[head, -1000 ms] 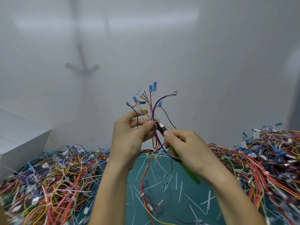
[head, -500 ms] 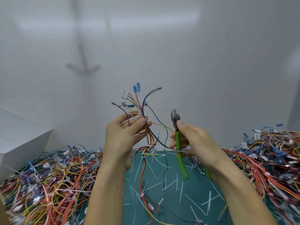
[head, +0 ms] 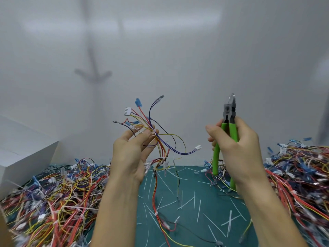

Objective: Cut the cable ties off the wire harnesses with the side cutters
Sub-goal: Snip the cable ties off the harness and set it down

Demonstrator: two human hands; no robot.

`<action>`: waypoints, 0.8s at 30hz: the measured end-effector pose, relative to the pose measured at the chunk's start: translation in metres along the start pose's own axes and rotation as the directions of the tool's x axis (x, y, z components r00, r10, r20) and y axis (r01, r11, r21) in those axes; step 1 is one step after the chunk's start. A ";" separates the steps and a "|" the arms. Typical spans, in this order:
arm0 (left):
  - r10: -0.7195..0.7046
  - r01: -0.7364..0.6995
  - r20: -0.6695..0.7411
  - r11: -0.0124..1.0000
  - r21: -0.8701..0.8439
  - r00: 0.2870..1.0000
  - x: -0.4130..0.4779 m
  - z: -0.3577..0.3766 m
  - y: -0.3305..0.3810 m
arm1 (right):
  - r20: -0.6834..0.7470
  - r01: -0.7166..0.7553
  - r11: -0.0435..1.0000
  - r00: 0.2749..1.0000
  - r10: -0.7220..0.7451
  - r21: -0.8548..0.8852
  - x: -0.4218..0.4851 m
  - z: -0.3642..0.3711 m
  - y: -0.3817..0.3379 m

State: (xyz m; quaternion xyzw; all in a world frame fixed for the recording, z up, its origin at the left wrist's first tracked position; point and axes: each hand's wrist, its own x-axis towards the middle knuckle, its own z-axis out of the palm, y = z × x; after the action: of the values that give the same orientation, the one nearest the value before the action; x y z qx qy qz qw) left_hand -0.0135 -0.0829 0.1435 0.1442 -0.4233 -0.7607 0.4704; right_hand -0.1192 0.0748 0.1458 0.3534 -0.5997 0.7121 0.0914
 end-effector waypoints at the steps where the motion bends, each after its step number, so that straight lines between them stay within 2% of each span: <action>1: 0.000 0.000 -0.006 1.000 -0.008 1.000 0.000 0.000 0.000 | 0.015 0.019 1.000 1.000 -0.019 -0.009 0.000 -0.001 -0.001; 3: 0.000 0.000 -0.020 1.000 -0.020 1.000 0.000 0.002 -0.001 | 0.120 0.027 0.998 0.993 -0.019 -0.063 0.000 -0.002 0.000; 6: 0.002 -0.003 -0.040 0.999 -0.037 0.999 -0.002 0.005 -0.002 | 0.333 0.021 0.979 0.941 0.049 -0.205 -0.004 0.006 0.007; 9: -0.004 0.002 -0.039 0.999 -0.049 0.999 -0.004 0.010 -0.005 | 0.404 0.089 0.927 0.912 0.071 -0.364 -0.010 0.019 0.018; 11: -0.006 0.004 -0.034 0.999 -0.037 0.999 -0.006 0.014 -0.007 | 0.415 0.135 0.903 0.908 0.053 -0.409 -0.013 0.025 0.023; 17: -0.039 0.044 0.093 0.998 -0.049 0.995 -0.010 0.022 -0.008 | 0.370 0.165 0.894 0.929 0.001 -0.416 -0.009 0.023 0.026; 19: -0.041 0.036 0.201 0.999 0.029 0.979 -0.011 0.020 -0.008 | 0.351 0.162 0.918 0.936 -0.026 -0.363 -0.008 0.021 0.024; 21: -0.058 -0.004 0.328 0.983 0.184 0.943 -0.012 0.017 -0.009 | 0.349 0.151 0.946 0.936 -0.044 -0.287 -0.008 0.020 0.022; 24: -0.120 -0.015 0.394 0.947 0.322 0.911 -0.009 0.014 -0.012 | 0.361 0.105 0.980 0.932 -0.038 -0.167 -0.006 0.019 0.021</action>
State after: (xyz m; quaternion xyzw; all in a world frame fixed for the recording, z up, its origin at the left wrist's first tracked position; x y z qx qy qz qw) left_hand -0.0248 -0.0653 0.1410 0.0676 -0.6249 -0.7083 0.3213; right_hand -0.1192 0.0538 0.1261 0.4882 -0.6560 0.5743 0.0393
